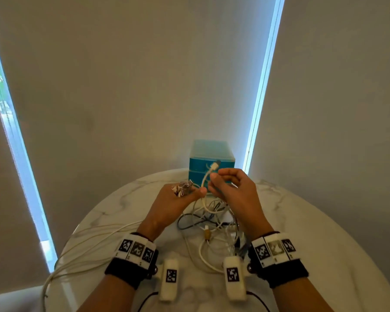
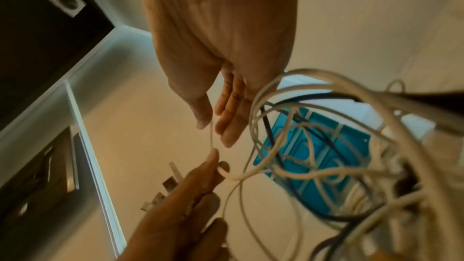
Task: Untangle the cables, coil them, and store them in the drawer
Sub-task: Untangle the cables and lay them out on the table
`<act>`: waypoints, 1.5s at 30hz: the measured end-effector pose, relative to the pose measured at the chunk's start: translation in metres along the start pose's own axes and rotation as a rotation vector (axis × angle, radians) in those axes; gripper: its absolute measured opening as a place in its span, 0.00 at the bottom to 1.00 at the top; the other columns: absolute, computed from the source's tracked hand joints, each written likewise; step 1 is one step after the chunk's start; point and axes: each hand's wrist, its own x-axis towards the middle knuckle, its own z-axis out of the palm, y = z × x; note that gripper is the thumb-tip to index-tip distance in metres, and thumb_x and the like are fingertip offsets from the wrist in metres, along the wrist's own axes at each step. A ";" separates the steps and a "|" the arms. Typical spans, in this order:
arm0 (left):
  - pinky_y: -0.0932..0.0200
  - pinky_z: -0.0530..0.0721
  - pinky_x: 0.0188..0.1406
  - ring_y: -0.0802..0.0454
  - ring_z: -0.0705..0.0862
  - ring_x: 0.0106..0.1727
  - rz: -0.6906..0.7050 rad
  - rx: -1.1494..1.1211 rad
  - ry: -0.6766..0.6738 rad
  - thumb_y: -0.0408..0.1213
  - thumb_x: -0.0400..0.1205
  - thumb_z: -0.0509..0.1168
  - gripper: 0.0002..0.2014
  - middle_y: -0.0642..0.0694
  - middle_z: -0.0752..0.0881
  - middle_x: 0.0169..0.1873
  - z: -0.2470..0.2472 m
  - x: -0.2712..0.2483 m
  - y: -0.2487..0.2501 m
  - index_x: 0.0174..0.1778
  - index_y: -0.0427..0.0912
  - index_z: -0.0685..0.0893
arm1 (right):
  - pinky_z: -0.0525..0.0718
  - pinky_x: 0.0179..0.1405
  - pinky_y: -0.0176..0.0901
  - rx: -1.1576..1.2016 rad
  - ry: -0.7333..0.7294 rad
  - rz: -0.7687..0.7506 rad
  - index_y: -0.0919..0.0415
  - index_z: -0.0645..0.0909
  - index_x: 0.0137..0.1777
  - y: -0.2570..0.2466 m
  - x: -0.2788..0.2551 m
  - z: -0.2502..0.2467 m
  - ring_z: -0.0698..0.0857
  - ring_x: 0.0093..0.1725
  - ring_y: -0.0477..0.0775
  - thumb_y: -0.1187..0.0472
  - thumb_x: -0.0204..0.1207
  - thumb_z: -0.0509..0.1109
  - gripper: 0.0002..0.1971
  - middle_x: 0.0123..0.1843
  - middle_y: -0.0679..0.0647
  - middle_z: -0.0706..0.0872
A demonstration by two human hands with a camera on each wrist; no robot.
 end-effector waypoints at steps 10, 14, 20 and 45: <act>0.65 0.82 0.42 0.63 0.83 0.37 -0.034 -0.158 0.423 0.47 0.85 0.77 0.10 0.47 0.95 0.39 0.000 0.007 -0.007 0.45 0.44 0.96 | 0.95 0.57 0.62 -0.450 0.089 0.099 0.50 0.91 0.50 0.039 -0.002 -0.075 0.94 0.50 0.52 0.61 0.77 0.85 0.07 0.47 0.49 0.95; 0.62 0.83 0.47 0.61 0.85 0.40 -0.019 -0.143 0.316 0.52 0.84 0.77 0.11 0.48 0.95 0.42 0.008 0.003 -0.008 0.48 0.49 0.97 | 0.84 0.67 0.43 -0.376 -0.083 0.060 0.45 0.86 0.64 0.025 -0.012 -0.065 0.86 0.68 0.48 0.58 0.77 0.85 0.19 0.65 0.44 0.90; 0.63 0.84 0.51 0.64 0.92 0.49 -0.017 -0.071 0.154 0.54 0.83 0.77 0.12 0.56 0.96 0.46 0.012 -0.001 0.002 0.48 0.50 0.97 | 0.86 0.69 0.42 -0.424 -0.099 -0.151 0.42 0.88 0.62 0.015 -0.021 -0.047 0.85 0.72 0.44 0.49 0.83 0.79 0.10 0.68 0.41 0.90; 0.63 0.66 0.28 0.58 0.68 0.29 -0.143 -0.303 -0.145 0.59 0.89 0.67 0.16 0.54 0.77 0.31 0.018 -0.003 0.004 0.53 0.50 0.87 | 0.81 0.44 0.41 -0.269 -0.265 0.057 0.52 0.86 0.55 0.033 -0.041 0.008 0.83 0.42 0.45 0.52 0.95 0.62 0.12 0.42 0.48 0.86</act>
